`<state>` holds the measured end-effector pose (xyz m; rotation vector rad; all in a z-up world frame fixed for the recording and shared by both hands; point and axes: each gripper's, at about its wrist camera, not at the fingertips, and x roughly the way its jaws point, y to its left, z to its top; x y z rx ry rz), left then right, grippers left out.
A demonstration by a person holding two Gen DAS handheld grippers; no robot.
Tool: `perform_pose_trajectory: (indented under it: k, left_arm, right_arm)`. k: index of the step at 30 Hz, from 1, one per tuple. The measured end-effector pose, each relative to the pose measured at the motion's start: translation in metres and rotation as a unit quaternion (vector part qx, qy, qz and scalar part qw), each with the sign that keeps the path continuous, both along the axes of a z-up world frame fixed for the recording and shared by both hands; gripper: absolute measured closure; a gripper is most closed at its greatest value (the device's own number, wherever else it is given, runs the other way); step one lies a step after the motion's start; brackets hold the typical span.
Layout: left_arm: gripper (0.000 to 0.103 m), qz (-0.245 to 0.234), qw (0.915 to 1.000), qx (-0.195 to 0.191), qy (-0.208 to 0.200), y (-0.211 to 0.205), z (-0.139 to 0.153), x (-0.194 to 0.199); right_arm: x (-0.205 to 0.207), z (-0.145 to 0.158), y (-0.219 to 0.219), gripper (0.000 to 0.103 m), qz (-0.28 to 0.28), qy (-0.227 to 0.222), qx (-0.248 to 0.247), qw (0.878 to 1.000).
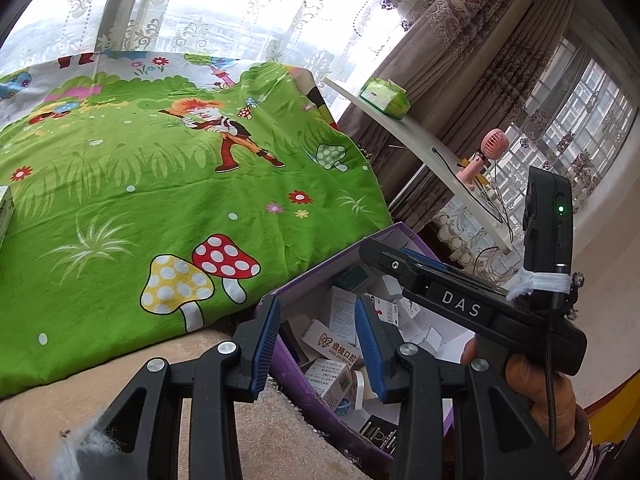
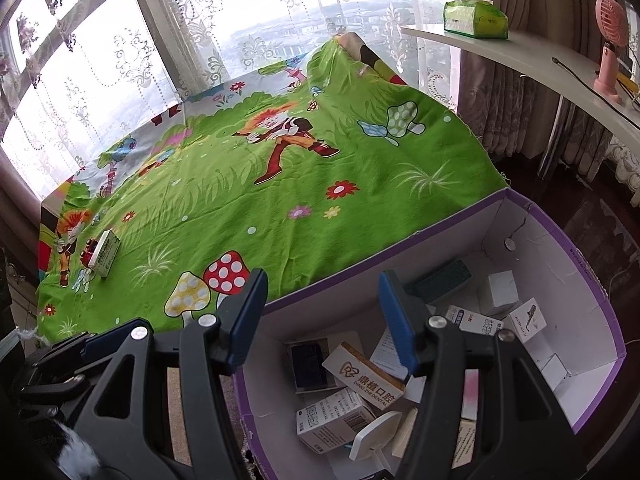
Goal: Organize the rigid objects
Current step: 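Move both open tools back over the red toy car and white box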
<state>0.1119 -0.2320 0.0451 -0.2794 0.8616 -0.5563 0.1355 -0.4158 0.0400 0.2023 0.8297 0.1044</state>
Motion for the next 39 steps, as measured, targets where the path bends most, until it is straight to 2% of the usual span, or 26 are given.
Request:
perform_pose_trajectory:
  k: [1, 5, 7, 8, 13, 20, 23, 25, 33, 36, 39]
  left_arm:
    - [0.062, 0.002, 1.0000, -0.002, 0.000, 0.002, 0.000, 0.000]
    - [0.060, 0.022, 0.9997, -0.005, -0.002, 0.013, 0.002, 0.001]
    - [0.049, 0.037, 0.9993, -0.007, -0.002, 0.021, 0.002, 0.003]
    - [0.048, 0.044, 0.9990, -0.008, -0.001, 0.026, 0.002, 0.003]
    - [0.047, 0.074, 0.9972, -0.013, 0.000, 0.048, 0.003, 0.005]
    - [0.047, 0.115, 0.9932, -0.012, -0.012, 0.092, 0.006, 0.004]
    - [0.047, 0.146, 0.9892, -0.003, -0.019, 0.122, 0.008, 0.004]
    - [0.047, 0.170, 0.9851, 0.005, -0.021, 0.145, 0.008, 0.005]
    - [0.047, 0.267, 0.9623, 0.050, -0.010, 0.244, 0.001, 0.024]
    - [0.047, 0.284, 0.9567, 0.063, -0.007, 0.268, -0.003, 0.034]
    - [0.047, 0.288, 0.9546, 0.076, 0.000, 0.284, -0.009, 0.048]
  right_arm:
    - [-0.001, 0.001, 0.002, 0.040, 0.003, -0.003, -0.001, 1.000]
    - [-0.003, 0.005, 0.009, 0.021, 0.005, -0.017, -0.010, 1.000]
    - [-0.003, 0.008, 0.013, 0.021, 0.007, -0.019, -0.013, 1.000]
    - [-0.002, 0.008, 0.015, 0.021, 0.009, -0.019, -0.014, 1.000]
    - [-0.002, 0.012, 0.030, 0.017, 0.020, -0.022, -0.029, 0.999]
    - [-0.004, 0.022, 0.054, 0.001, 0.042, -0.043, -0.039, 0.997]
    - [-0.002, 0.020, 0.067, 0.001, 0.056, -0.034, -0.046, 0.997]
    - [-0.001, 0.017, 0.074, 0.001, 0.072, -0.028, -0.034, 0.996]
    - [0.005, 0.014, 0.114, 0.001, 0.108, -0.021, -0.020, 0.994]
    - [0.010, 0.013, 0.134, 0.001, 0.121, -0.022, -0.018, 0.992]
    - [0.017, 0.012, 0.154, 0.001, 0.134, -0.019, -0.014, 0.991]
